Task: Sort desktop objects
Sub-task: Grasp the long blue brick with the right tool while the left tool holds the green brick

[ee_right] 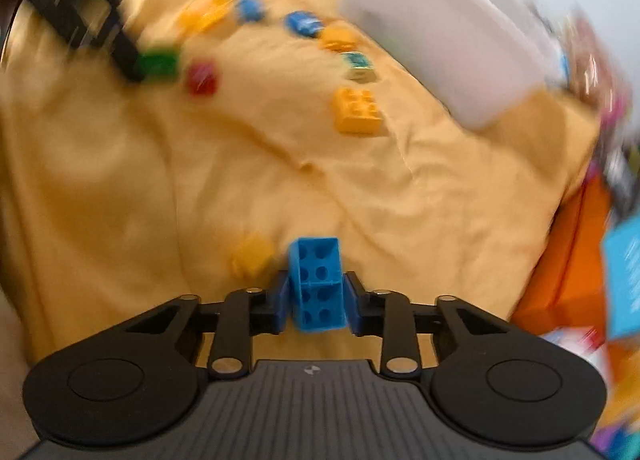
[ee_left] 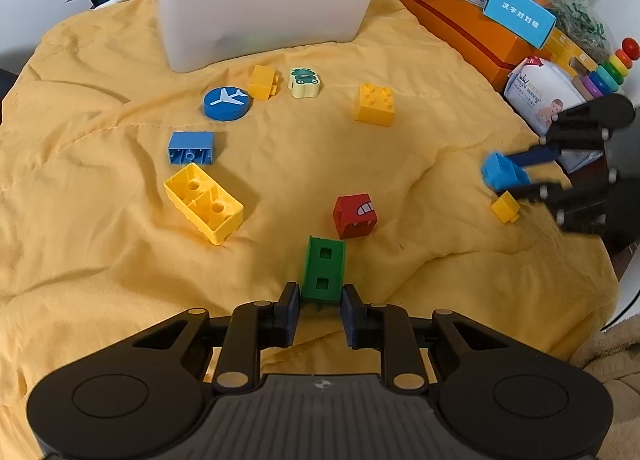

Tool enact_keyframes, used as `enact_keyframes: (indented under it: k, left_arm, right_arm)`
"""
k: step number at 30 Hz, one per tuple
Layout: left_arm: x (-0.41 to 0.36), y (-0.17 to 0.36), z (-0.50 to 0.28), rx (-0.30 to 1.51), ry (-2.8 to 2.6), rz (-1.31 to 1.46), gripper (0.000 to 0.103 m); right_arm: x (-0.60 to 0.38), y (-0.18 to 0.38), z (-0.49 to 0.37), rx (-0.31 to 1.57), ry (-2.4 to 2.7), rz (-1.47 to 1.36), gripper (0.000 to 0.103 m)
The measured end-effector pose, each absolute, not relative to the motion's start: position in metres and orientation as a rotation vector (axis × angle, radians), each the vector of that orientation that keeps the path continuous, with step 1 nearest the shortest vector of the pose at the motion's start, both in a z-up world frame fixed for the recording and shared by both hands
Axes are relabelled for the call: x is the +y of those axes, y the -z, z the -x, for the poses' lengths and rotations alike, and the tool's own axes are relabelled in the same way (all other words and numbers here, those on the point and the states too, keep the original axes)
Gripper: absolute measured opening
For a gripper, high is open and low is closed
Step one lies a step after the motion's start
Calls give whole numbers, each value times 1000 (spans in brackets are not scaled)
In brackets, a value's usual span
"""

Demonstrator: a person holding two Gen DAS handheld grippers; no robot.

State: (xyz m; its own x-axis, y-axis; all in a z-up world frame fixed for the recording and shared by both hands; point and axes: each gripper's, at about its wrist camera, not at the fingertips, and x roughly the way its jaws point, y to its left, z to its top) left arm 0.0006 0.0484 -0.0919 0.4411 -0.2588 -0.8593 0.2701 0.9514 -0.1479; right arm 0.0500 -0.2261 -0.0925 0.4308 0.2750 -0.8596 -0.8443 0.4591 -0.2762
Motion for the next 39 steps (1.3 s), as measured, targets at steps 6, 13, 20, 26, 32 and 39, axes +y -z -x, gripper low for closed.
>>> enact_keyframes:
  k: [6,13,20,26,32,39]
  left_arm:
    - [47,92,0,1063,330,-16,26]
    - [47,92,0,1053,343,-37,26]
    - [45,92,0,1034,344,-47,27]
    - [45,92,-1,1029,348,-56,27]
    - [45,92,-1,1027,351,-56,27]
    - [45,92,0,1026,348,-63,27]
  right_arm:
    - [-211,69,-72,931,-844,291,31]
    - [-188,99,-57,1020,-827,236,34]
    - [-187,90,-54,941,-790,306,42]
    - [-182,93,-43,847,-675,399,43]
    - [-187,83,-40,771,-641,399,33]
    - [-203,79,-53,815,-590,323,6]
